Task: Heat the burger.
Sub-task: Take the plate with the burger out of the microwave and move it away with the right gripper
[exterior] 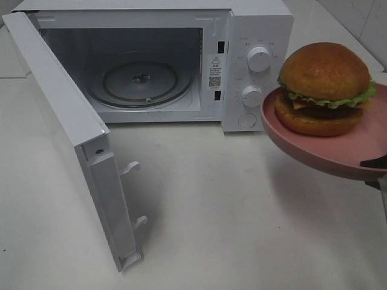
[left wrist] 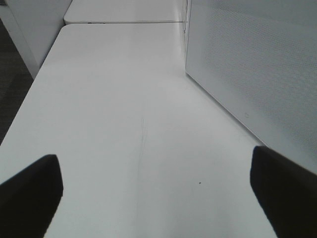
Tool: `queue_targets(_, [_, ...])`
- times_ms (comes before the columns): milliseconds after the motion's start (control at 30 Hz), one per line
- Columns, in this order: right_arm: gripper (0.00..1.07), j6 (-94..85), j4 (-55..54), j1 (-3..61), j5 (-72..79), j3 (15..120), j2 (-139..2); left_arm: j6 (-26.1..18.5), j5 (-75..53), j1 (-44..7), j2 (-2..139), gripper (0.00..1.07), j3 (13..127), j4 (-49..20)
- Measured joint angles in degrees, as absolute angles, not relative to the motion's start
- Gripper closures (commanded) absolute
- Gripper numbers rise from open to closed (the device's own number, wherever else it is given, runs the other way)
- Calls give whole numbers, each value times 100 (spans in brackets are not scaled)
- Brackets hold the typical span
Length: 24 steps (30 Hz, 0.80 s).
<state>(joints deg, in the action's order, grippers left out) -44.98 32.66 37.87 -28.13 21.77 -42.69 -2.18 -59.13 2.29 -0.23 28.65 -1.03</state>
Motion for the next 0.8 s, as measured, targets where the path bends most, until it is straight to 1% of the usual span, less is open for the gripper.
queue_targets(67, [106,-4291,3403,3787,-2853,2177,-4269,-218,-5913,229,-23,9,2865,-103])
queue_targets(133, [106,-3615,3862,3787,-3014,2177,-4269,-218,-5913,229,-23,9,2865,-103])
queue_targets(233, [106,-3168,4142,3787,-3157,2177,-4263,-218,-5913,229,-23,9,2865,-103])
queue_targets(800, [105,-1261,5076,3787,-4337,2177,-4366,-218,-5913,229,-23,9,2865,-103])
